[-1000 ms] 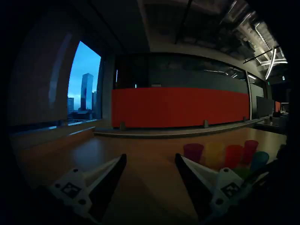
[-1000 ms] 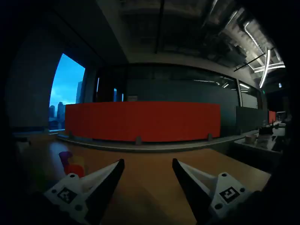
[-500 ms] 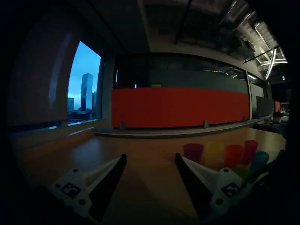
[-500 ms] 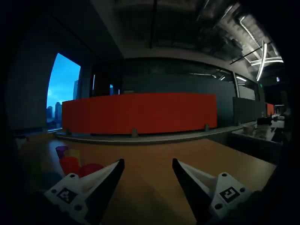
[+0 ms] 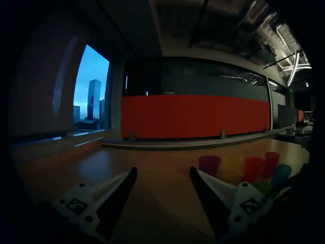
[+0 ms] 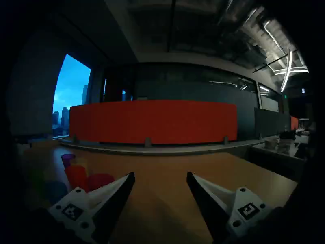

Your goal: Pour water

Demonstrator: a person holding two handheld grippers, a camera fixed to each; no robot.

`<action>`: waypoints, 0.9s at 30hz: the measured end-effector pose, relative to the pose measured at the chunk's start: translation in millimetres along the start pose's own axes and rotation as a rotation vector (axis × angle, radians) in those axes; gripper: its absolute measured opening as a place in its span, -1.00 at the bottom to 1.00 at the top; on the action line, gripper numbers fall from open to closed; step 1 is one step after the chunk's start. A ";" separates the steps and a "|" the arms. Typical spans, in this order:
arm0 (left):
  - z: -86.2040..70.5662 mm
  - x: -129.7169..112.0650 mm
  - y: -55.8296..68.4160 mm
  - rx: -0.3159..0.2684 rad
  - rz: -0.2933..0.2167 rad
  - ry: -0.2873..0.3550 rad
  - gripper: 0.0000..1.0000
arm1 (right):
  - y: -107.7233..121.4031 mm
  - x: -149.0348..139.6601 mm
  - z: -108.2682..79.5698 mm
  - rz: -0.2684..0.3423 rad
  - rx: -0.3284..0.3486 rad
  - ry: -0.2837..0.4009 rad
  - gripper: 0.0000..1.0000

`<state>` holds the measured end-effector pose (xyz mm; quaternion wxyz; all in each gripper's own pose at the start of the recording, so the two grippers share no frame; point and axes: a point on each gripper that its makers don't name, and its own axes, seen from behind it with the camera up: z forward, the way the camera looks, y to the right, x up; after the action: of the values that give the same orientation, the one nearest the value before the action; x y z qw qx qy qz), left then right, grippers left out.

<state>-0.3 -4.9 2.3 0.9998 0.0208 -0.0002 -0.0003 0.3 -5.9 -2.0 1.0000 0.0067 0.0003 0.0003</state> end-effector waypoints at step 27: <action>0.4 -0.1 0.3 0.000 0.000 0.000 0.91 | 4.8 -0.7 0.2 -0.001 -0.010 -0.001 0.99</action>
<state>-0.5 -4.7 2.6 0.9998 0.0207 -0.0002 -0.0004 -0.4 -1.1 -1.7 1.0000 0.0017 -0.0003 -0.0001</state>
